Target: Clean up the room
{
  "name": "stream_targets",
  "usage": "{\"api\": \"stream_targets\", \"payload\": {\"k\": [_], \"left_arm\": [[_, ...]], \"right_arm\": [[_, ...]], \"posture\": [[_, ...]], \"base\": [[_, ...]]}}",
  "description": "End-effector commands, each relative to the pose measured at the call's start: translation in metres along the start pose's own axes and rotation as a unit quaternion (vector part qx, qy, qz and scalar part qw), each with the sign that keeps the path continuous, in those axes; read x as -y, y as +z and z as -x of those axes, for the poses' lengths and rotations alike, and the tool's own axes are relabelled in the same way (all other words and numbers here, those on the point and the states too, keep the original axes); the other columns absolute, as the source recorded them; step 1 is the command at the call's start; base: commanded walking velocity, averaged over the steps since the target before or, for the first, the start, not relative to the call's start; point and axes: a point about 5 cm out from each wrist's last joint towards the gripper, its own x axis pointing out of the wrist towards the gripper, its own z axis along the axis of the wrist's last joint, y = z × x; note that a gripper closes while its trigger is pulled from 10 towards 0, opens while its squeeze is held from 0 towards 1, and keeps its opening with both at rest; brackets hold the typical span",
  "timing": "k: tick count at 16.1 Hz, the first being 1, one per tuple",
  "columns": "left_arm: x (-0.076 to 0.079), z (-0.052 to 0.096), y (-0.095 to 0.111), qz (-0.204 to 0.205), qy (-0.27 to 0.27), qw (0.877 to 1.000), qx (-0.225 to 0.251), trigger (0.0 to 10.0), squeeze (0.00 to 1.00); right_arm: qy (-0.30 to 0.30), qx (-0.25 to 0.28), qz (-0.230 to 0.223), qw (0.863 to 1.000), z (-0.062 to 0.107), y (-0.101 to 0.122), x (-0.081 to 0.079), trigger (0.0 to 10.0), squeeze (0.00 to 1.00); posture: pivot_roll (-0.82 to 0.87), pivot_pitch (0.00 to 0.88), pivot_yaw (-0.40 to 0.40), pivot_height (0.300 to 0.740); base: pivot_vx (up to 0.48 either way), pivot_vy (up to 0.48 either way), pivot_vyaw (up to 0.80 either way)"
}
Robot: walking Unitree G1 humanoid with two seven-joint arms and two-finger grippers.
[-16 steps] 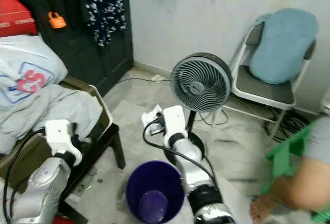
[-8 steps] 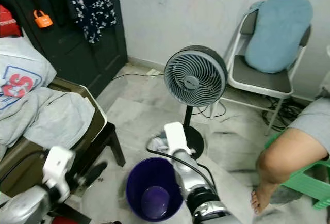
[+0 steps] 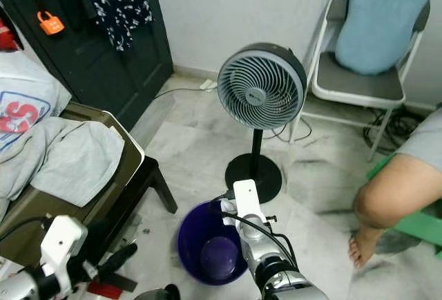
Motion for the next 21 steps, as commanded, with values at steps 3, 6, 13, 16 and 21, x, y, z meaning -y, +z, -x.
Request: {"api": "stream_targets", "payload": {"k": [3, 6, 13, 16, 21], "left_arm": [[-0.004, 0.013, 0.002, -0.006, 0.002, 1.000, -0.012, 10.0, 0.00], [-0.005, 0.019, 0.001, -0.007, 0.006, 1.000, -0.019, 10.0, 0.00], [-0.019, 0.016, -0.035, -0.002, 0.015, 0.998, -0.055, 10.0, 0.00], [-0.028, 0.011, -0.056, 0.000, 0.020, 0.998, -0.067, 10.0, 0.00], [-0.033, 0.013, -0.065, -0.007, 0.020, 0.998, -0.063, 10.0, 0.00]], "right_arm": [[0.017, 0.058, 0.029, 0.998, 0.001, 0.024, -0.019, 10.0, 0.00], [0.035, 0.098, 0.022, 0.994, 0.001, 0.047, -0.031, 10.0, 0.00], [0.031, 0.050, -0.009, 0.998, 0.000, 0.032, -0.030, 10.0, 0.00], [0.014, -0.010, -0.032, 0.999, 0.001, 0.008, -0.023, 10.0, 0.00], [-0.015, 0.007, -0.029, 0.999, -0.001, 0.015, -0.015, 10.0, 0.00]], "posture": [[0.12, 0.196, 0.101, 0.740], [0.15, 0.203, 0.109, 0.740], [0.18, 0.209, 0.139, 0.740], [0.18, 0.214, 0.147, 0.740], [0.18, 0.218, 0.152, 0.740]], "base": [[0.000, 0.000, 0.00], [0.000, 0.000, 0.00], [0.000, 0.000, 0.00], [0.000, 0.000, 0.00], [0.000, 0.000, 0.00]]}}
